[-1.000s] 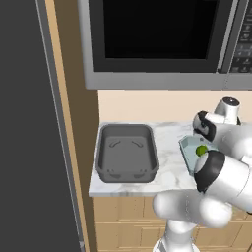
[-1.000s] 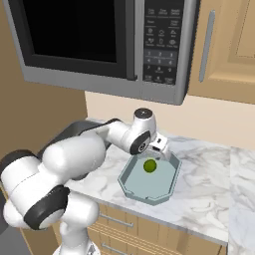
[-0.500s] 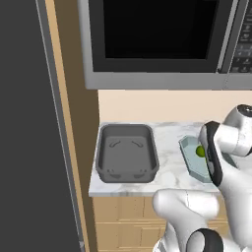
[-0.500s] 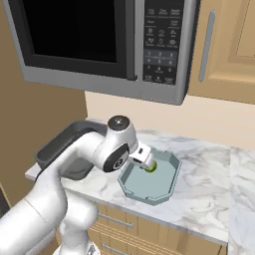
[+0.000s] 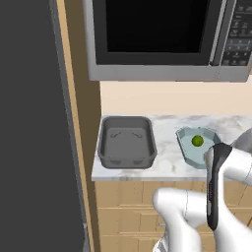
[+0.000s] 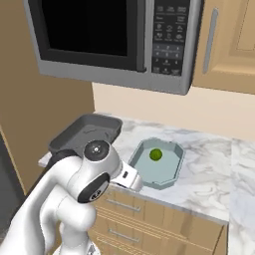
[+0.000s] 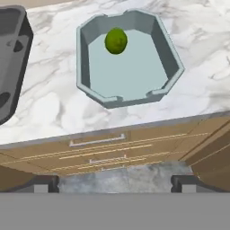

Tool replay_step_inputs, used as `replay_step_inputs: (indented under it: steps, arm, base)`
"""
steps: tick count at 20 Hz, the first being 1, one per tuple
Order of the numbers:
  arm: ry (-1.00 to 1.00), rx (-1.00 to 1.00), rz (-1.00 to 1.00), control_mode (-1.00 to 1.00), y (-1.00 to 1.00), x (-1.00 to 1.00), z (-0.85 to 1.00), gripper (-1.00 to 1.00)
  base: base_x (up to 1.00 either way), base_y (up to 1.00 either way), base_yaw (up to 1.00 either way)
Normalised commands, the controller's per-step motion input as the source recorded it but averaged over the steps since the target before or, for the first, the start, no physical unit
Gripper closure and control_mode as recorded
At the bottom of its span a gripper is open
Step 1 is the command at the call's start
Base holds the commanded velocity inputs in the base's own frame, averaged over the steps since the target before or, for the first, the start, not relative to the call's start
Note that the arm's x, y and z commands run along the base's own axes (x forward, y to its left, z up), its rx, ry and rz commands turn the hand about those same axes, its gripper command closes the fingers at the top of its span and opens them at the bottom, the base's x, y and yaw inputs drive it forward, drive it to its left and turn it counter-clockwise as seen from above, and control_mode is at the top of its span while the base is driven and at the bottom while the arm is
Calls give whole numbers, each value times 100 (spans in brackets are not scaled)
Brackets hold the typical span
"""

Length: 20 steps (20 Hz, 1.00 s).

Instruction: Place one lime and one steak in each tupperware on the nearby counter, to pack two identical lunches.

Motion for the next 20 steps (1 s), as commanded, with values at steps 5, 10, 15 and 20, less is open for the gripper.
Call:
replay_step_inputs:
  steps: [5,10,15,20]
  arm:
    - [0,0,0,100,0,0,0,-100]
    - [0,0,0,100,0,0,0,-100]
    - [0,0,0,100,0,0,0,-100]
    - [0,0,0,100,0,0,0,-100]
  base:
    - [-100,0,17]
    - [-100,0,39]
    - [-100,0,40]
    - [-100,1,14]
